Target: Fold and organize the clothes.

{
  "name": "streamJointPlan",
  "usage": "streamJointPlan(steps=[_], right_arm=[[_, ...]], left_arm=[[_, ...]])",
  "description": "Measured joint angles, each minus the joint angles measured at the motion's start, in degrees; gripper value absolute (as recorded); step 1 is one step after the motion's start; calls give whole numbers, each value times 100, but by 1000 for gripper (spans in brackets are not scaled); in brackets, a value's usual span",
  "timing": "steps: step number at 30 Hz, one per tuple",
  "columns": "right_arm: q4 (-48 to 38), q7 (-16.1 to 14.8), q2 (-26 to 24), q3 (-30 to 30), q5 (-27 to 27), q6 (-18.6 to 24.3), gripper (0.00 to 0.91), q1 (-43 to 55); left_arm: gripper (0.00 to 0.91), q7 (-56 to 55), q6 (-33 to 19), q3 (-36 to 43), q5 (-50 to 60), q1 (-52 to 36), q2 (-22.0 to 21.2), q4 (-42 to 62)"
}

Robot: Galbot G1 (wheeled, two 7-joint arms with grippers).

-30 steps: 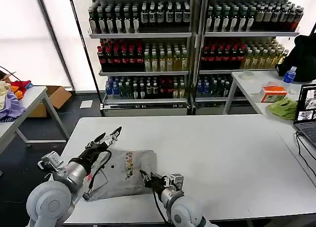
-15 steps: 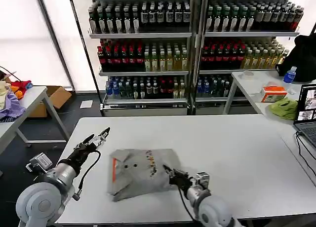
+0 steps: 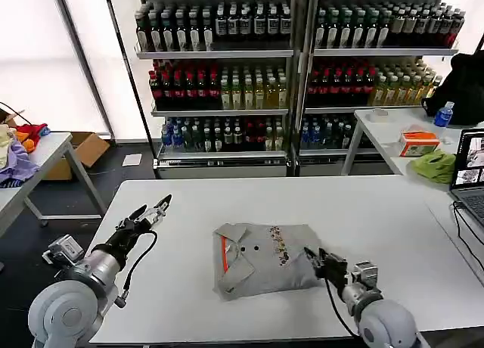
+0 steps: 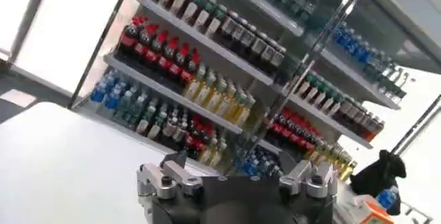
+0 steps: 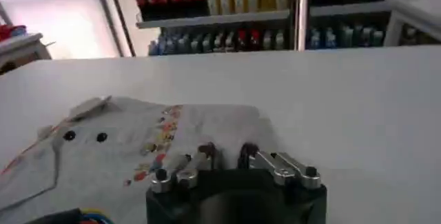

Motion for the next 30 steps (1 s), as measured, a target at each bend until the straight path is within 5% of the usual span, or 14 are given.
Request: streamJointPlan(steps=[7,14,30], right_arm=[[410,276,45,318,-595,164,907,-234],[377,325,345,-111,-928,645,907,-81],[-179,209,379,-667,-304,1287,907,-87]], left_arm=[[907,32,-5,46,117,41,-78,-89],[907,140,-30,166,344,198,-79,-112],[907,523,-160,413,985,536,-280,-35]])
